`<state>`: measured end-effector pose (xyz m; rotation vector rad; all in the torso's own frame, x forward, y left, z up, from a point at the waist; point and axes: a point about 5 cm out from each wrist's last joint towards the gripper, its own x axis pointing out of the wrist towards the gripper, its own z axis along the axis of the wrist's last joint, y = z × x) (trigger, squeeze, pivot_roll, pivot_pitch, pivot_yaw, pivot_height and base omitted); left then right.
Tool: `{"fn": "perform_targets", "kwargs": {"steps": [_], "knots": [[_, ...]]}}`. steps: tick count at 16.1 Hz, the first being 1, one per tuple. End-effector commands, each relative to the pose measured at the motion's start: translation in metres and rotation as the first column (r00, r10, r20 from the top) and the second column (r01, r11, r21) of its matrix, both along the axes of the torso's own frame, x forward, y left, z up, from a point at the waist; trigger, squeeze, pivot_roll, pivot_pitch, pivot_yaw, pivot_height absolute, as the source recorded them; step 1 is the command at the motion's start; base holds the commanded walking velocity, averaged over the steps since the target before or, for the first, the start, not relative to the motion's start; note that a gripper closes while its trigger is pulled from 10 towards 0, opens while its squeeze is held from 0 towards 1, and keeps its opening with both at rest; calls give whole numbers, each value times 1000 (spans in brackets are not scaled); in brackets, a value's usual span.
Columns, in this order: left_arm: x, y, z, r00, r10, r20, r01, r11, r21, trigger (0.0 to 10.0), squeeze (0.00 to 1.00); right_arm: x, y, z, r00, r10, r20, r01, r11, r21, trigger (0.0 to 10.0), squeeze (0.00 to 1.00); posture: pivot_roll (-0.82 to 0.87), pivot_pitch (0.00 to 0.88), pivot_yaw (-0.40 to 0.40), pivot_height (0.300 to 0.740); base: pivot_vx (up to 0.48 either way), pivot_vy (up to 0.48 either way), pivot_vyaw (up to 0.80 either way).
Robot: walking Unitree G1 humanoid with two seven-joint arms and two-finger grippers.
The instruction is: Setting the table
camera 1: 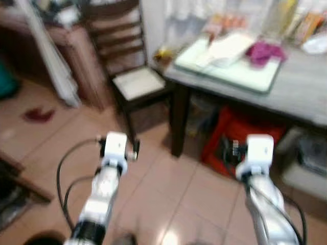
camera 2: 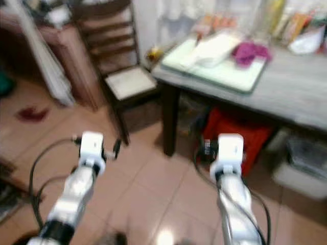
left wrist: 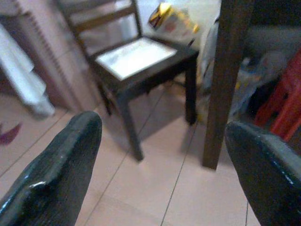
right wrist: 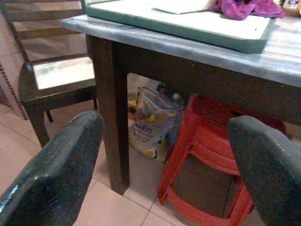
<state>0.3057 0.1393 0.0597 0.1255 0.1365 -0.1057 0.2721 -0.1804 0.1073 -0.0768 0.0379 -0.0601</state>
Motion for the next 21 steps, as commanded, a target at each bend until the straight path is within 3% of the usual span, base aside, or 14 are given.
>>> {"fn": "perform_targets", "kwargs": {"steps": [1,4,9,14,18,21], "knots": [[3,0,4,1000,1,9,-1,1000,7,10000,0,-1,-3,-6,999,-43,-19,42,999,-6,10000,0,-85,93,27,740,-259,0,0],[3,0,3,1000,1,7,-1,1000,8,10000,0,-1,3,-9,999,5,-46,-2,999,53,10000,0,-85,94,28,740,-257,0,0],[4,0,4,1000,0,19,-1,1000,7,10000,0,-3,2,-8,999,10,-30,-9,998,59,10000,0,-85,94,28,740,-154,0,0],[5,5,13,998,-24,62,28,998,-65,10000,0,-2,0,-6,1000,10,-26,-9,998,60,10000,0,-84,91,26,740,0,0,0],[5,3,30,988,-51,145,67,992,-105,10000,0,-2,1,2,999,33,20,-34,998,43,10000,0,-81,91,27,740,0,0,-678],[1,3,31,987,-60,150,76,992,-105,10000,0,-3,4,5,998,54,35,-56,997,56,10000,0,-83,92,31,740,0,-277,-783]]}}
